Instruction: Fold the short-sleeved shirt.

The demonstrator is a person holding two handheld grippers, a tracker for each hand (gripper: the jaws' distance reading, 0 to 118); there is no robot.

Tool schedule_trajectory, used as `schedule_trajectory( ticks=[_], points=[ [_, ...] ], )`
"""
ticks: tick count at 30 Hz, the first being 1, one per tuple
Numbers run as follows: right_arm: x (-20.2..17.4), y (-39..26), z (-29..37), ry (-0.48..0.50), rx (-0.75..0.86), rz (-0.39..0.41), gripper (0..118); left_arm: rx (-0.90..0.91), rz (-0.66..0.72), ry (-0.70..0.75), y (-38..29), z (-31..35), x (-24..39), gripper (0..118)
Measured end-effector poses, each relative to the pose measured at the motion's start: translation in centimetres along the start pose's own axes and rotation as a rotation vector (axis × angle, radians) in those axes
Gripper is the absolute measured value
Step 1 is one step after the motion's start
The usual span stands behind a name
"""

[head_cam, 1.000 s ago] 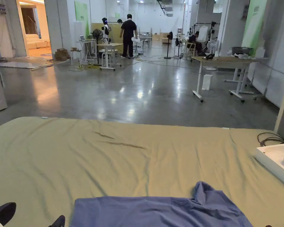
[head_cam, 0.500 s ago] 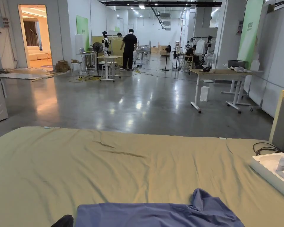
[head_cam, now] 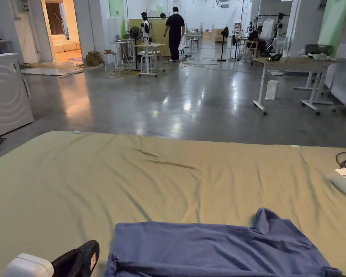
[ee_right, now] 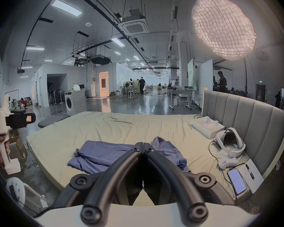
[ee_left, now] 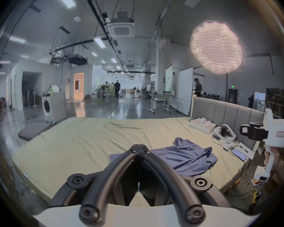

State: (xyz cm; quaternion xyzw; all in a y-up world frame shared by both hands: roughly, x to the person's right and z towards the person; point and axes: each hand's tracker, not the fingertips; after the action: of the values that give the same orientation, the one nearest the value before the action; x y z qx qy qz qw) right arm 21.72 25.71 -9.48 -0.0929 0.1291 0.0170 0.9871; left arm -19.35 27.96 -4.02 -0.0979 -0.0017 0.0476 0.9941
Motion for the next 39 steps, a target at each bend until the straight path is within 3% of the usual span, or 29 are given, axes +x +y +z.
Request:
schedule_trajectory(
  ticks=[3, 9, 13, 18, 20, 21, 22, 23, 30, 31, 32, 33, 37, 39],
  points=[
    [0.3, -0.9, -0.9, 0.003, -0.036, -0.012, 0, -0.115, 0.105, -0.085, -1.9, -4.1, -3.1, 62],
    [0.6, -2.1, -2.6, 0.003, -0.126, -0.033, 0, -0.382, 0.313, 0.002, -8.8, -14.6, -9.3, 65],
    [1.0, -2.9, -3.6, -0.004, -0.19, -0.046, 0, -0.56, 0.336, -0.035, -13.7, -19.9, -11.3, 65],
    [1.4, -3.8, -3.9, -0.021, -0.237, -0.083, 0, -0.612, 0.36, 0.071, -16.2, -22.5, -11.8, 65],
    [1.5, -4.1, -3.7, -0.027, -0.246, -0.094, 0, -0.646, 0.353, 0.091, -16.6, -23.1, -11.1, 58],
    [1.5, -4.3, -3.7, -0.03, -0.252, -0.097, 0, -0.64, 0.298, 0.119, -16.4, -23.1, -10.3, 42],
    [1.5, -4.4, -3.6, -0.032, -0.258, -0.099, 0, -0.64, 0.251, 0.138, -16.3, -22.8, -9.8, 17],
    [1.4, -4.5, -3.5, -0.036, -0.264, -0.098, 0, -0.644, 0.221, 0.14, -16.3, -22.9, -9.1, 5],
    [2.9, -5.1, -4.4, -0.062, -0.309, -0.099, 0, -0.736, 0.149, 0.144, -17.0, -24.8, -8.0, 5],
    [3.8, -5.3, -5.0, -0.079, -0.319, -0.101, 11, -0.751, 0.136, 0.139, -17.0, -25.0, -7.9, 5],
    [4.7, -5.4, -5.9, -0.098, -0.331, -0.109, 34, -0.757, 0.135, 0.139, -16.8, -25.1, -7.8, 5],
    [5.8, -5.6, -7.0, -0.107, -0.351, -0.125, 74, -0.766, 0.132, 0.137, -16.6, -25.2, -7.8, 5],
    [11.7, -8.4, -13.1, -0.131, -0.472, -0.257, 107, -0.786, 0.119, 0.122, -16.6, -25.5, -8.4, 5],
    [14.5, -10.4, -16.4, -0.167, -0.494, -0.295, 104, -0.785, 0.134, 0.118, -16.2, -25.1, -8.0, 5]
  ],
)
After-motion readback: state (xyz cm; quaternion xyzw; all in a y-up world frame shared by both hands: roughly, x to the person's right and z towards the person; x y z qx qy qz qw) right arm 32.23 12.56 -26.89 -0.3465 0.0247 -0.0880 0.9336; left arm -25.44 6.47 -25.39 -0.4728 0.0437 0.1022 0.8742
